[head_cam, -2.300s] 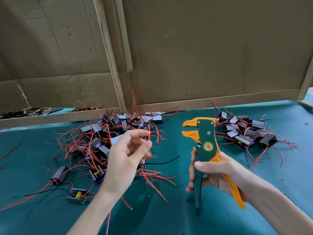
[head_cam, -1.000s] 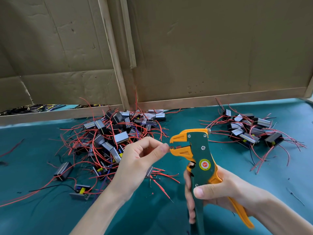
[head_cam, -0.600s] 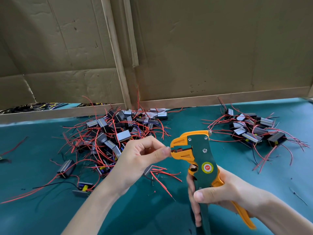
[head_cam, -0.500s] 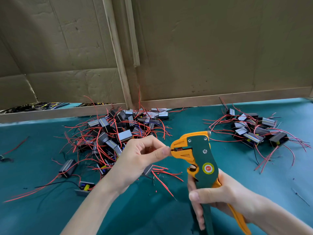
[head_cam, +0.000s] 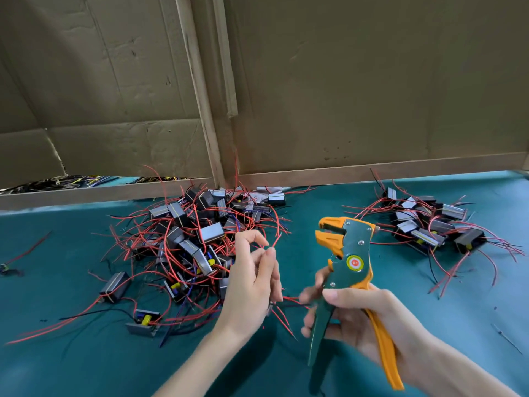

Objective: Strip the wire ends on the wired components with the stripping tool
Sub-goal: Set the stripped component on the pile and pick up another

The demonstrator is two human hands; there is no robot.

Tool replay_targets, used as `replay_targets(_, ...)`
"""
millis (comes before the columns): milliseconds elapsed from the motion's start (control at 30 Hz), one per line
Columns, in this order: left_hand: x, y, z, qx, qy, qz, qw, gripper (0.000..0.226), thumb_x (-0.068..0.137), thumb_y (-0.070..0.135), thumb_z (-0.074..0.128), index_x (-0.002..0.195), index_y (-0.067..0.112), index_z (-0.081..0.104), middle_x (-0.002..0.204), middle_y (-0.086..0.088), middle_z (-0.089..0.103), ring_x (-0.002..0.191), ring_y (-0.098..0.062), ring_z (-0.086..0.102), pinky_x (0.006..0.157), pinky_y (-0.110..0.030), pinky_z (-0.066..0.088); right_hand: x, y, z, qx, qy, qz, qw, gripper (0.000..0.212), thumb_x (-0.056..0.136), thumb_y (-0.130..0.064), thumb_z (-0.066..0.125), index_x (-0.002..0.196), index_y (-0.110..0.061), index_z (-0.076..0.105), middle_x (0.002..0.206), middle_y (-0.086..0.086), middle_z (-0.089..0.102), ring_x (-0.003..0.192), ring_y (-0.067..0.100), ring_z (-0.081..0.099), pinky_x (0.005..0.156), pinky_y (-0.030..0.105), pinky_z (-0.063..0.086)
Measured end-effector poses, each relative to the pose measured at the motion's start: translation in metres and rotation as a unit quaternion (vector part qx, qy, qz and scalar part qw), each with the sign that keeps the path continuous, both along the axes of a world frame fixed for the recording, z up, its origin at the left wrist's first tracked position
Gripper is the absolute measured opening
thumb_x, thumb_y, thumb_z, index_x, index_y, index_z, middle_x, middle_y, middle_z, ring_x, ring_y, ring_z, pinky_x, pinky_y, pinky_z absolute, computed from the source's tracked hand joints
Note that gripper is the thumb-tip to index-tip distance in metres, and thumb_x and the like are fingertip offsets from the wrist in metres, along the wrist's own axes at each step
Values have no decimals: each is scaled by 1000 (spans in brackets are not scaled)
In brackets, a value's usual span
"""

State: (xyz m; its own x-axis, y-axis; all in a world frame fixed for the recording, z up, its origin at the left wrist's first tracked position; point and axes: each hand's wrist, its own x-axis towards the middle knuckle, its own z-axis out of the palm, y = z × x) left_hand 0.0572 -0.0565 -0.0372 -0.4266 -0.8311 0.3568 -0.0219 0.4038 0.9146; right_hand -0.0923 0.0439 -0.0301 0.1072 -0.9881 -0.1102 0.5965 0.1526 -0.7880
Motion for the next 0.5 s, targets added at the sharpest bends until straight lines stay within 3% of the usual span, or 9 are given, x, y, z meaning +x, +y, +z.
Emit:
replay_targets(133,-2,1,-3,-53,-33,36,997,27,101,4,34,86,23,46,64,5,44,43,-14,46,45,-22,38,-6,1,4,-28,18,19,999,23,63,-8,79,84,-3,69,125,24,62,70,35,66,72,48,55)
replay_targets(267,-5,5,-6,-72,-38,55,995,36,96,-5,32,80,21,51,61,8,44,43,-8,41,46,-19,35,-6,4,4,-71,-21,97,993,18,77,-8,73,92,-3,64,135,32,51,77,36,66,78,49,53)
replay_targets(400,-4,6,-3,-55,-40,26,997,35,94,0,34,78,21,57,63,9,49,48,-9,46,53,-18,37,-4,4,2,-53,-35,89,994,26,69,-11,82,89,-3,67,100,30,63,77,37,67,78,48,54)
replay_targets(500,2,6,4,1,-53,-142,988,21,93,15,42,88,13,62,71,6,61,67,-11,57,69,-19,45,-6,2,5,-40,-58,37,997,34,58,-10,88,84,-2,68,84,25,64,72,36,66,73,47,56)
